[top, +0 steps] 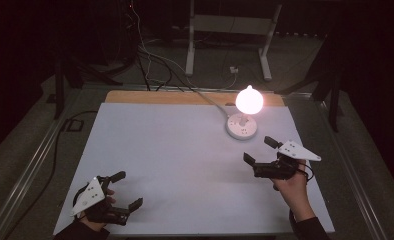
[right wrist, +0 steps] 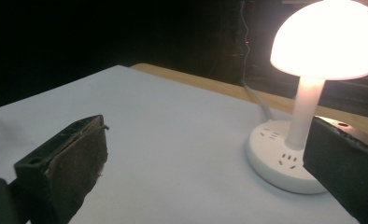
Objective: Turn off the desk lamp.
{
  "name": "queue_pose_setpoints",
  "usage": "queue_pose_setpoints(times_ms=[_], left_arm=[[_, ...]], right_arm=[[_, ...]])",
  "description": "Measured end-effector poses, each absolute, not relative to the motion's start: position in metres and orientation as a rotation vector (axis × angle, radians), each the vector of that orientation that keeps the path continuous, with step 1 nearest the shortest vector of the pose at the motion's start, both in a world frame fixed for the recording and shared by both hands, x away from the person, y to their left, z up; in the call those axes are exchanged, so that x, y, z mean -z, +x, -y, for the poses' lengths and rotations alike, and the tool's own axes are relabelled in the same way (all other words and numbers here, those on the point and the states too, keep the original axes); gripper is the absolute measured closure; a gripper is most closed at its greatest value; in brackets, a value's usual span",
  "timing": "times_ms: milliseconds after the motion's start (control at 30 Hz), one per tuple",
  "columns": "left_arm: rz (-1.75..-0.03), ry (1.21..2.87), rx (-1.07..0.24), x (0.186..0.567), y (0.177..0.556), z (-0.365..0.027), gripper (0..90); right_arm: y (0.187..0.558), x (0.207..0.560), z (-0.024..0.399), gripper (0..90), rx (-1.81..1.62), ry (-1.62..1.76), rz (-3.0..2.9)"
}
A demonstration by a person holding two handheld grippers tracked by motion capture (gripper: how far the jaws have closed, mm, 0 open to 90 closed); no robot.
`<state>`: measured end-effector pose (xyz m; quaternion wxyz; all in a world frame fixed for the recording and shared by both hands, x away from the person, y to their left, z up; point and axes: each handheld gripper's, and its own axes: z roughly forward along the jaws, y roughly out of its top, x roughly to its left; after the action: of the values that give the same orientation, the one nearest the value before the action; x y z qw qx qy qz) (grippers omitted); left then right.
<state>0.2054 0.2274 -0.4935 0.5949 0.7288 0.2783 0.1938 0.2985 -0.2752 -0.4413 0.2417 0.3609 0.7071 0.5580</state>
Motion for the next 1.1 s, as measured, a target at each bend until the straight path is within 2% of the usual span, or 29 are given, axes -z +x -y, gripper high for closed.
queue_pose_setpoints(times_ms=[933,967,1100], left_arm=[[-0.649,1.686,-0.454,0.493,0.205,-0.228,0.5],[-0.649,1.687,-0.454,0.493,0.206,-0.228,0.5],[-0.647,1.687,-0.453,0.493,0.205,-0.228,0.5]], right_arm=[[0.370,0.459,0.282,0.1,-1.413,1.146,-1.861],[0.373,0.462,0.283,4.1,-1.400,1.163,-1.859],[0.380,0.468,0.285,10.7,-1.349,1.175,-1.835]])
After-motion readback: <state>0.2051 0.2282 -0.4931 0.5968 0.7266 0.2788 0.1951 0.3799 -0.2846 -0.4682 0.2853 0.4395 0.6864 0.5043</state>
